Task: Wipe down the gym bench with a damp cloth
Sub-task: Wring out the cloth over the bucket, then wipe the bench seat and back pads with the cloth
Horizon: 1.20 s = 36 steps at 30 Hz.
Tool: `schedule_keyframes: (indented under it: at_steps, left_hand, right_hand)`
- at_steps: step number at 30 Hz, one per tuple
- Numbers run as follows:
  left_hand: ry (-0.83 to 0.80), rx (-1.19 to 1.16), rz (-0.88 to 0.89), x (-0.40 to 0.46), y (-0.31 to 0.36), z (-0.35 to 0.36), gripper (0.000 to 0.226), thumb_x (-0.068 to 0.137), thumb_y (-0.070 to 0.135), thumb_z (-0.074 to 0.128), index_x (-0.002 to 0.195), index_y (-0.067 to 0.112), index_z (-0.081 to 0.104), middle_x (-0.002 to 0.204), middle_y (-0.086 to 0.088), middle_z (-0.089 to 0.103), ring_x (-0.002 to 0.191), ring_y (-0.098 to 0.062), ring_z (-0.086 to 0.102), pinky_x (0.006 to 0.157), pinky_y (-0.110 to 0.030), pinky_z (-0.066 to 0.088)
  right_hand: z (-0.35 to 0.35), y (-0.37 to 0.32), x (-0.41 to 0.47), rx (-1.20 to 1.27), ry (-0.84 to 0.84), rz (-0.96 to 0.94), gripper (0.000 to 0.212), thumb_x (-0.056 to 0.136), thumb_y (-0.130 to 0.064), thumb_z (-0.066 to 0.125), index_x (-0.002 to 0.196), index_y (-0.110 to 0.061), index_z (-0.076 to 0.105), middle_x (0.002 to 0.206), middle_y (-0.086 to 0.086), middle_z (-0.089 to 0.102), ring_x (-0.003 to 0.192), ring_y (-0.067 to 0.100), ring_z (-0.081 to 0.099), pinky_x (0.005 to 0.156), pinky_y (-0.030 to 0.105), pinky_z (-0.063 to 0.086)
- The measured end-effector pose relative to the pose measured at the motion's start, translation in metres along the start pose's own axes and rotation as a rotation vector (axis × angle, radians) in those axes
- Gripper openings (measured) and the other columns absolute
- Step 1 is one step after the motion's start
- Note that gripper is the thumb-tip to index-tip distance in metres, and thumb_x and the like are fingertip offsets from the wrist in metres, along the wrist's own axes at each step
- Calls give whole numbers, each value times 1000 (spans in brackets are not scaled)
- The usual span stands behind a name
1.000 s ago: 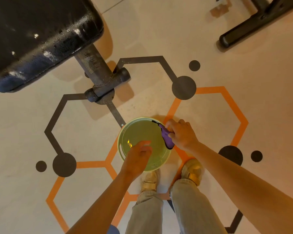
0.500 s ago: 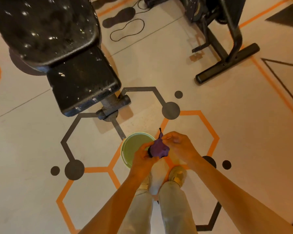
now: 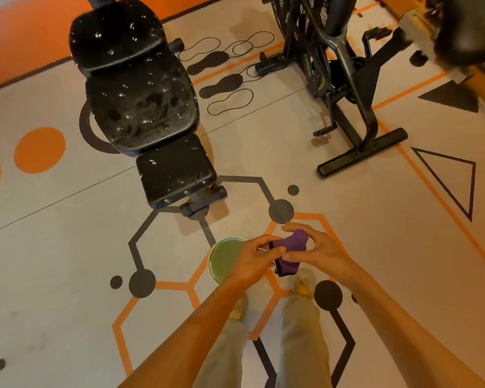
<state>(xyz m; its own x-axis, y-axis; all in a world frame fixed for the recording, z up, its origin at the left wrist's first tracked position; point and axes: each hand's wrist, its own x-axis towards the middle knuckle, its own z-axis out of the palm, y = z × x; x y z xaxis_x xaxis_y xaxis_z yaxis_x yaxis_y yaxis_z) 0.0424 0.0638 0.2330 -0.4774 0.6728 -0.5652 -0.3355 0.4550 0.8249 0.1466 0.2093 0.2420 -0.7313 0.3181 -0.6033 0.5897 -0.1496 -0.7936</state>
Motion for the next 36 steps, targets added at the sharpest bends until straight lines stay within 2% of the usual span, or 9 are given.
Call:
schedule_keyframes:
  at_steps: [4,10,16,19,23,26,29,33,36]
  left_hand:
    - [16,31,-43,1,25,32,21,89,10,66,109,8,68,85,6,63,70,4,63,66,-12,51]
    - [142,116,-229,7,36,70,31,89,16,67,120,17,65,110,-1,60,98,-12,55,69,-6,46]
    - [328,102,-438,-6,8,56,25,93,7,58,117,5,65,95,-5,59,93,-18,53,80,-25,42]
    - [364,115,-549,-15,-17,38,27,94,9,58,119,4,64,95,-9,60,84,-20,54,66,-24,42]
    - [433,26,-677,-12,-41,14,24,94,2,56,116,-1,64,82,-7,58,72,-18,50,56,-23,37]
    - [442,-33,-730,10,-44,-1,22,94,2,55,113,-2,65,78,-7,56,67,-18,47,46,-17,36]
    - [437,-37,-726,50,-26,-21,21,93,2,57,112,-4,66,77,-9,56,66,-19,47,44,-16,35]
    - [402,45,-566,121,41,-49,15,93,3,57,87,11,67,95,-14,61,84,-21,53,66,-26,39]
    - [379,64,-445,177,103,-73,21,95,2,52,112,1,65,107,-12,62,94,-20,54,70,-21,44]
  right_hand:
    - [-39,-1,-15,75,56,47,29,77,-2,75,104,-7,66,98,6,69,91,16,65,66,14,53]
    - [-111,43,-39,66,114,232,21,80,1,71,91,-17,66,95,13,69,89,29,65,66,25,57]
    - [-186,77,-56,-141,210,451,20,82,2,69,101,-2,66,95,21,67,81,33,64,67,38,52]
    - [-218,81,-50,-224,239,511,27,80,1,71,107,5,65,102,24,67,92,39,64,76,45,53]
    - [-247,72,-20,-309,274,533,28,82,0,70,110,3,65,97,14,62,84,30,57,63,33,46]
    - [-261,58,22,-327,307,584,27,79,-3,73,106,2,68,99,17,68,90,35,63,76,43,52]
    - [-271,36,68,-310,379,625,26,76,-3,75,102,2,69,97,20,70,90,38,65,83,47,53]
    - [-275,-7,120,-347,440,619,27,76,-9,75,102,-2,71,95,17,71,89,37,65,85,48,53]
    - [-274,-52,154,-388,465,584,24,78,-11,73,101,-3,71,88,13,68,88,36,64,82,42,51]
